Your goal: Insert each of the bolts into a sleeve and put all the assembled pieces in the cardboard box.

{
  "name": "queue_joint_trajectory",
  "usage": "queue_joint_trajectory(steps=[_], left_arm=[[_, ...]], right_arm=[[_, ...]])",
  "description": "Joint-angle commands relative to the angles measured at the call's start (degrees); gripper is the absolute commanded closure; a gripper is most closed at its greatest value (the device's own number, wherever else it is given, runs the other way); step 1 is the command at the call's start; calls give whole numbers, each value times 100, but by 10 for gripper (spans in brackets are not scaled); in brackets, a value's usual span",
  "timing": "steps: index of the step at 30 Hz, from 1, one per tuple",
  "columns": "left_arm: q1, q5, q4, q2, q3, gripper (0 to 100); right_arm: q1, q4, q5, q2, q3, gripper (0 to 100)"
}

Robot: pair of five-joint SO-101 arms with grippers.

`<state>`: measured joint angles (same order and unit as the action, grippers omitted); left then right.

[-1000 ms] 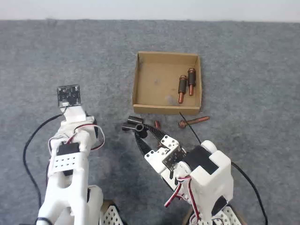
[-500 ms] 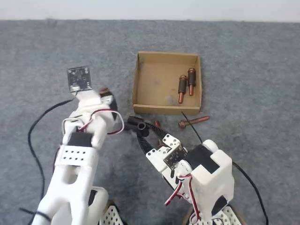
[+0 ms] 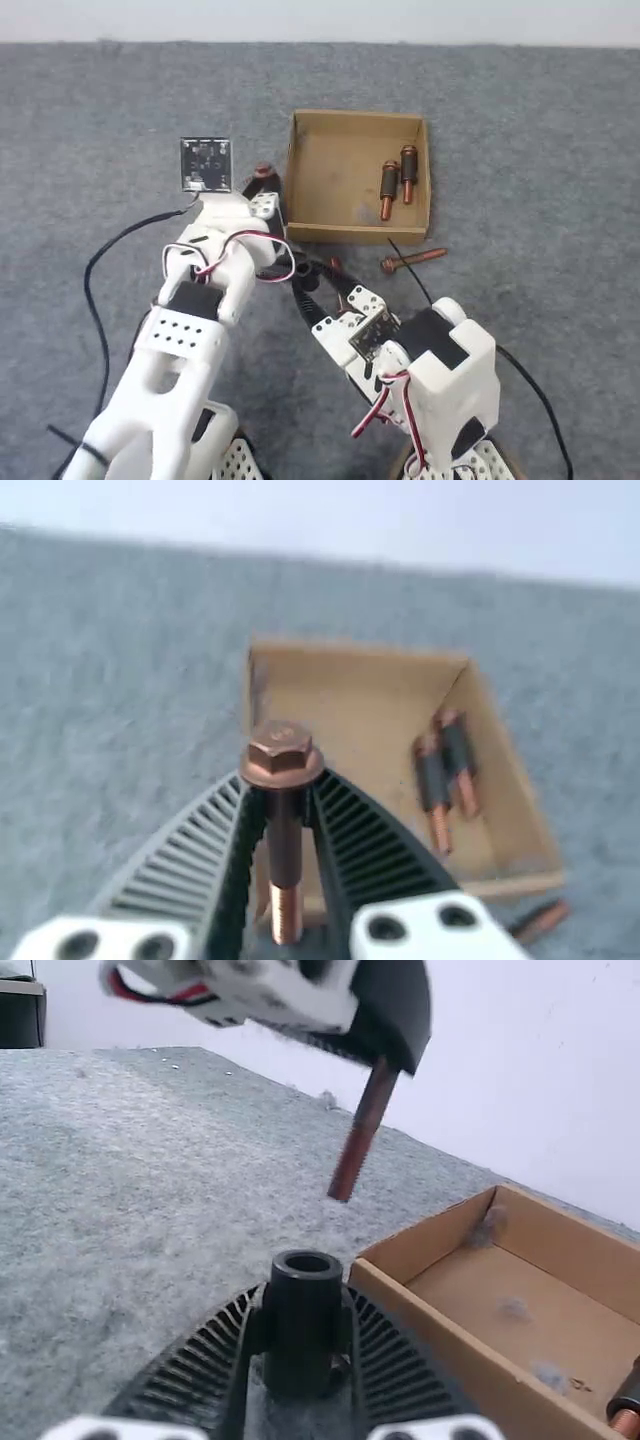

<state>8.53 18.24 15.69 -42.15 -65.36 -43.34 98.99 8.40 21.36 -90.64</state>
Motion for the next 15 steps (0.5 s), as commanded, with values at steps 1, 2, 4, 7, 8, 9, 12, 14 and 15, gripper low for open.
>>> queue_joint_trajectory(steps=[1,2,4,7,8,9,12,14,15], left_arm=[[202,62,-958,-668,-145,988],[255,62,-1187,-835,-338,988],[387,62,-1582,-1196,-752,988],[536,62,-1864,-1732,-1182,988],[554,62,-1793,-1916,-1235,988],[563,62,-1662,-2092,-1270,988],[571,70,-1248,-2567,-1341,988],[580,70,-1073,-2901,-1446,988],[589,70,-1029,-3059,-1525,988]], right_arm=[[92,127,70,-57,-141,991],[92,127,62,-57,-141,991],[92,127,62,-57,-141,991],[84,127,62,-57,-141,991],[84,127,62,-57,-141,991],[84,127,70,-57,-141,991],[84,127,88,-57,-141,991],[84,127,88,-57,-141,991],[84,127,88,-57,-141,991]])
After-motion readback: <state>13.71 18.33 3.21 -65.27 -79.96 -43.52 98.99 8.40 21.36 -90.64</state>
